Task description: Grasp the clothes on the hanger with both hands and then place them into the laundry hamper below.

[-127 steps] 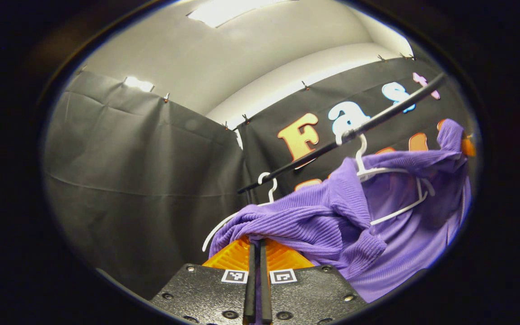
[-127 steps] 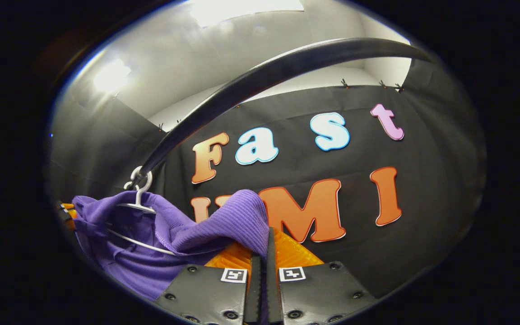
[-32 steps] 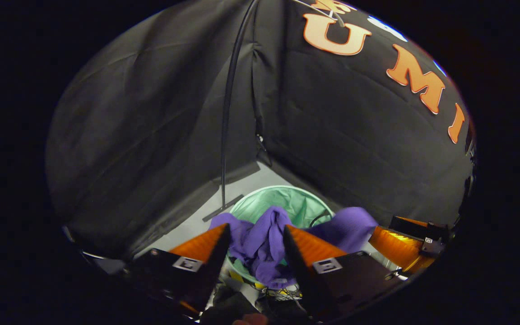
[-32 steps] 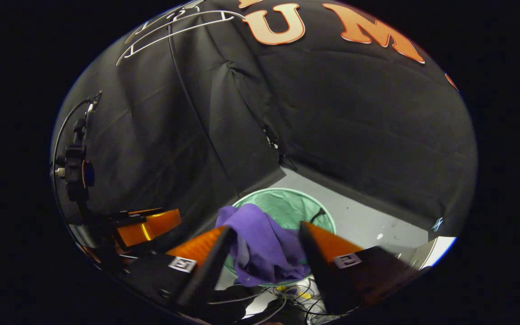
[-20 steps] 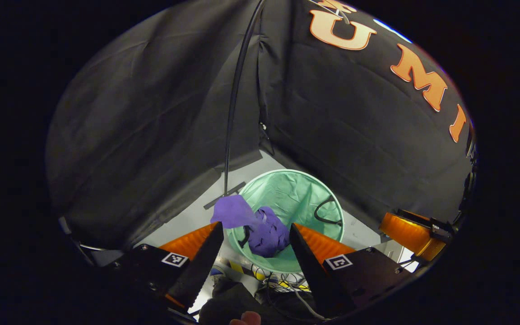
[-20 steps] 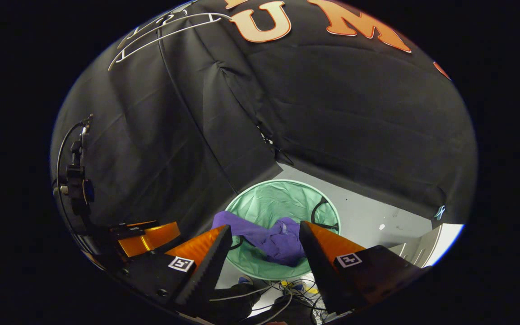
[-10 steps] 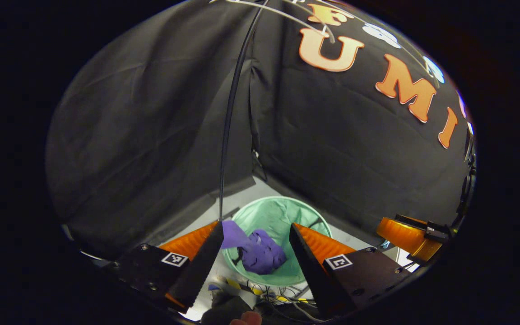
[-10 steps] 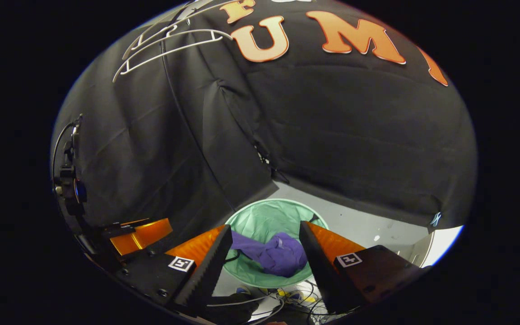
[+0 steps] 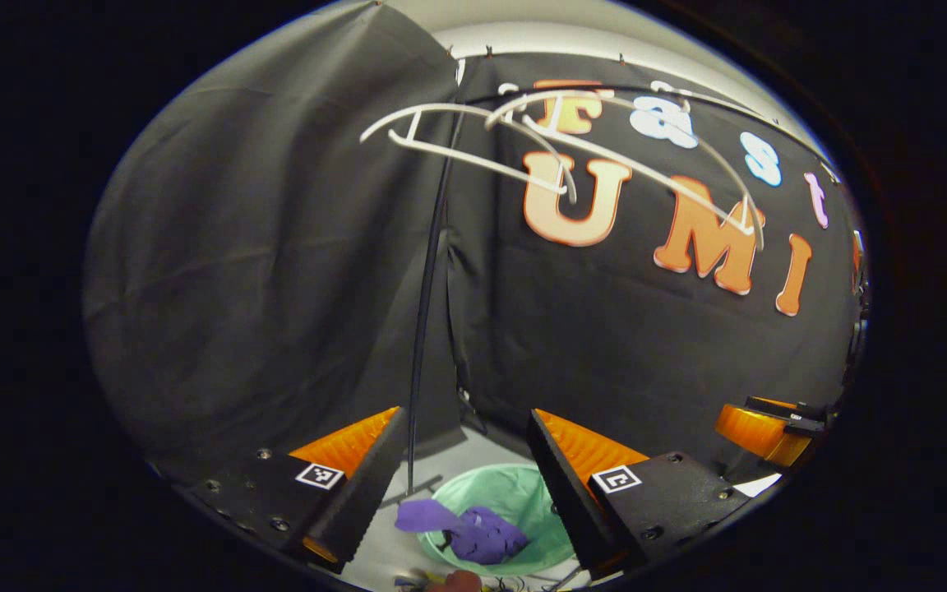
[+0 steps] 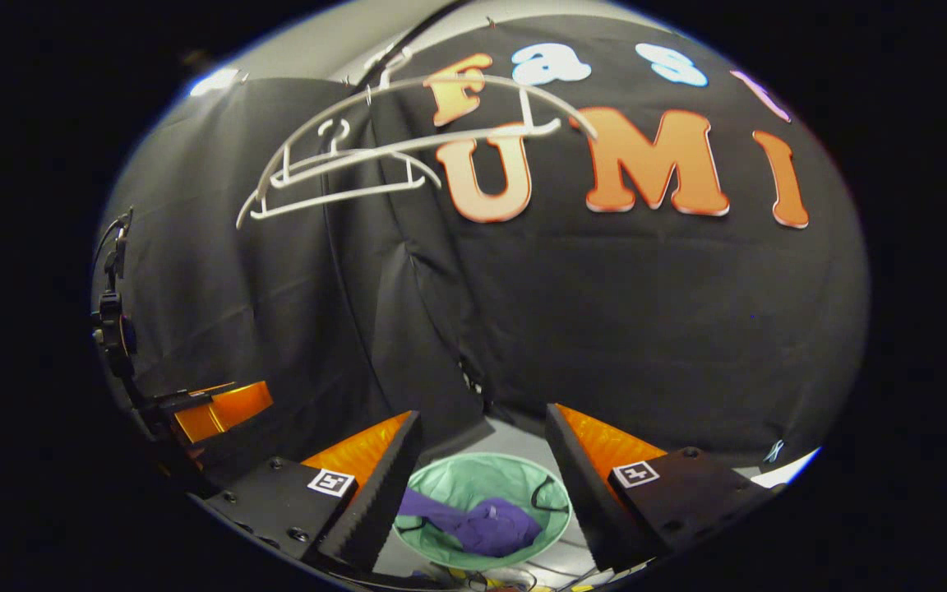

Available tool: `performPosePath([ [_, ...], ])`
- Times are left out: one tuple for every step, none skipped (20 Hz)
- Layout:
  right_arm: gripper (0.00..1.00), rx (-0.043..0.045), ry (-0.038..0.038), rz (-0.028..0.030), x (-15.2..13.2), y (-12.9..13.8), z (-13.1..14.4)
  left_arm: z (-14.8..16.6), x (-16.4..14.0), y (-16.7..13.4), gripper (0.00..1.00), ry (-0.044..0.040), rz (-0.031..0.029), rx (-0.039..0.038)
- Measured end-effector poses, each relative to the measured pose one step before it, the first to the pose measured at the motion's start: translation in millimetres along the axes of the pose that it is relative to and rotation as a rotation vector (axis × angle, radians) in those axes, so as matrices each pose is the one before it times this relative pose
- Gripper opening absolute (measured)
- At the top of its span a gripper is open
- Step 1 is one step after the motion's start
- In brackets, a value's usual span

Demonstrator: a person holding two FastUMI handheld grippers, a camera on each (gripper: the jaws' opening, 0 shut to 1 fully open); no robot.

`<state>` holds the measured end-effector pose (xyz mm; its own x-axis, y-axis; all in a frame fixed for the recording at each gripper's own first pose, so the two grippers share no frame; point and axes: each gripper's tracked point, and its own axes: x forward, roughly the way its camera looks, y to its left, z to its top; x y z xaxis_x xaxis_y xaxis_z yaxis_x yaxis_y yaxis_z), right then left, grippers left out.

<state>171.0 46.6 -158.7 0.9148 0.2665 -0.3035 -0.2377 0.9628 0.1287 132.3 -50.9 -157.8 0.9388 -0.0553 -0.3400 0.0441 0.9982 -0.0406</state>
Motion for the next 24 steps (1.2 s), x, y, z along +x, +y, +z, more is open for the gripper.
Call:
performPosePath([
  [0.98, -0.0019, -0.03517, -0.00391, -4.26, 4.39, 14.52, 13.08, -3.52, 6.7, 0.95, -0.04073, 0.01123, -0.00248],
  [0.98, 0.00349, -0.02983, 0.00016, -4.69, 2.35, 13.19, 16.85, -3.73, 3.23, 0.94, -0.04079, 0.00968, -0.00437],
  [0.98, 0.00461, -0.02689, -0.00034, -4.82, 0.86, 14.07, 17.59, -2.89, 1.92, 0.95, -0.03615, 0.00755, -0.00732],
  [0.98, 0.00039, -0.03175, -0.00041, -5.19, 1.35, 14.29, 14.61, -7.32, 2.37, 0.94, -0.03102, 0.00425, -0.00444],
  [0.89, -0.00997, -0.03076, -0.00528, -1.35, -1.38, 12.65, 14.28, -4.44, 2.9, 0.94, -0.02668, 0.00467, 0.00185],
  [0.89, -0.01259, -0.02665, -0.00944, -2.98, -3.06, 11.13, 11.52, -1.52, 2.84, 0.94, -0.02889, 0.00702, 0.00862],
  [0.89, -0.00616, -0.02447, -0.00811, -4.81, -2.8, 12.84, 10.32, -0.53, -1.63, 0.94, -0.02873, 0.00817, 0.01323],
  [0.89, 0.00049, -0.01902, -0.00718, -4.97, -3.71, 11.92, 16.09, -2.29, 3.64, 0.94, -0.02839, 0.00597, 0.01186],
  [0.89, 0.0015, -0.01801, -0.00734, -2.71, -3.12, 12.24, 15.84, -1.75, 2.21, 0.99, -0.02338, 0.00277, 0.00231],
  [0.89, -0.00274, -0.02199, -0.00744, -3.66, -3.84, 11.14, 8.5, -1.04, -0.52, 0.89, -0.02096, 0.00089, -0.00596],
  [0.89, -0.00995, -0.02419, -0.01189, -2.87, -4.69, 13.24, 6.8, -1.08, -2.46, 0.89, -0.02168, -0.00233, -0.01183],
  [0.89, -0.01249, -0.02094, -0.01271, -2.58, -5.06, 10.61, 5.86, -1.71, -1.76, 0.89, -0.01892, -0.00339, -0.01241],
  [0.89, -0.00993, -0.01673, -0.01032, -3.24, -4.66, 9.57, 7.51, -1.2, -1.72, 0.89, -0.01704, -0.00481, -0.00995],
  [0.89, -0.00255, -0.01619, -0.00511, -5.69, -3.66, 10.1, 7.94, -0.12, -1.49, 0.89, -0.01363, -0.0053, -0.00291],
  [0.89, -0.00046, -0.01642, -0.00361, -3.45, -2.65, 7.39, 5.43, -0.31, -0.43, 0.89, -0.0136, -0.00238, 0.00389],
  [0.89, -0.00268, -0.0135, -0.01017, -2.26, -3.85, 4.8, 5.92, -1.36, -1.59, 0.89, -0.01316, -0.00365, 0.00853],
  [0.89, -0.00282, -0.00884, -0.00801, -2.18, -2.73, 2.49, 6.71, -1.43, -3.28, 0.89, -0.01582, -0.00584, 0.00581],
  [0.89, -0.00068, -0.00671, -0.00648, -3.48, -2.33, 2.32, 4.57, -1.51, -4.38, 0.89, -0.01334, -0.00669, 0.0003],
  [0.89, 0.00309, -0.00446, -0.0052, -2.46, -1.44, 0.91, 3.25, -1.39, -3.07, 0.89, -0.01069, -0.00564, -0.00557],
  [0.89, 0.00185, -0.003, -0.00407, -2.25, -2.09, 0.29, 1.62, -0.67, -3.37, 0.89, -0.0066, -0.00637, -0.0054],
  [0.89, -0.00043, 0.00073, -0.00413, -2.15, -2.67, -0.06, -0.75, -1.4, -1.8, 0.89, -0.00203, -0.00504, -0.00041],
  [0.89, 0.00068, 0.00131, -0.00395, -1.38, -2.33, -0.86, -0.15, -0.03, -2.07, 0.98, -0.00128, -0.00272, -0.00139],
  [0.89, 0.00418, 0.00086, -0.00224, 0.96, -1.24, 0.86, -0.36, 0.97, -1.84, 0.89, -0.00101, -0.00442, -0.00415],
  [0.89, 0.00537, 0.00064, -0.00411, -1.84, -1.98, -0.68, -0.46, 0.36, -1.49, 0.89, 0.00117, -0.003, -0.00478],
])
